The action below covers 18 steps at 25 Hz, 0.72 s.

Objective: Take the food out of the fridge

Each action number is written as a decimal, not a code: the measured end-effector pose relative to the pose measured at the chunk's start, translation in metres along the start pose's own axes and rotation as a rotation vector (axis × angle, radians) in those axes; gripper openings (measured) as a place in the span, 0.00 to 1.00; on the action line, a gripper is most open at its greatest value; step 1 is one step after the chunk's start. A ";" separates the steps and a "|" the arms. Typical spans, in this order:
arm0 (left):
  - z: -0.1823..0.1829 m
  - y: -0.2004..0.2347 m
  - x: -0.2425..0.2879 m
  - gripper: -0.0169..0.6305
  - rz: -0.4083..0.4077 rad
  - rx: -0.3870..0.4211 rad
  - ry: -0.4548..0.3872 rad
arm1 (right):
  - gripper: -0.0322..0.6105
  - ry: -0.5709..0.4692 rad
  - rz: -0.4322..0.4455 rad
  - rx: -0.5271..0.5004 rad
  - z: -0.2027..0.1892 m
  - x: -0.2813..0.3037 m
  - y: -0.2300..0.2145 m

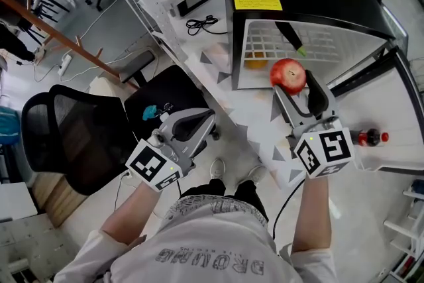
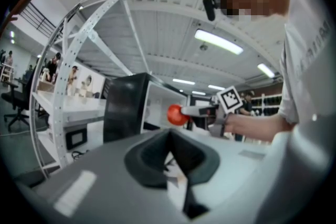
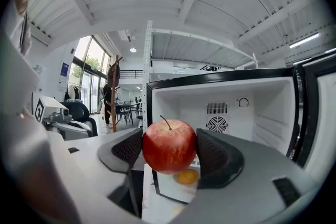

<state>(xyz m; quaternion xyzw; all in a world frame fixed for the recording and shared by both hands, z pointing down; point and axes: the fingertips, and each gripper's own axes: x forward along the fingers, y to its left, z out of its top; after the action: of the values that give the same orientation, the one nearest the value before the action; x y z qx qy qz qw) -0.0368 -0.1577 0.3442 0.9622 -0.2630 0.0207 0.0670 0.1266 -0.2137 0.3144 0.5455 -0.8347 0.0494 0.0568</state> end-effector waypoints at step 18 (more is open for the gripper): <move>0.014 -0.004 -0.003 0.04 -0.025 0.017 -0.041 | 0.52 -0.001 -0.020 0.034 0.001 -0.047 0.018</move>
<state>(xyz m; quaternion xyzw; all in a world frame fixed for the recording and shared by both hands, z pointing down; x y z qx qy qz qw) -0.0371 -0.1547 0.3296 0.9662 -0.2520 0.0024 0.0538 0.1283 -0.1643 0.3057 0.5546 -0.8284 0.0629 0.0475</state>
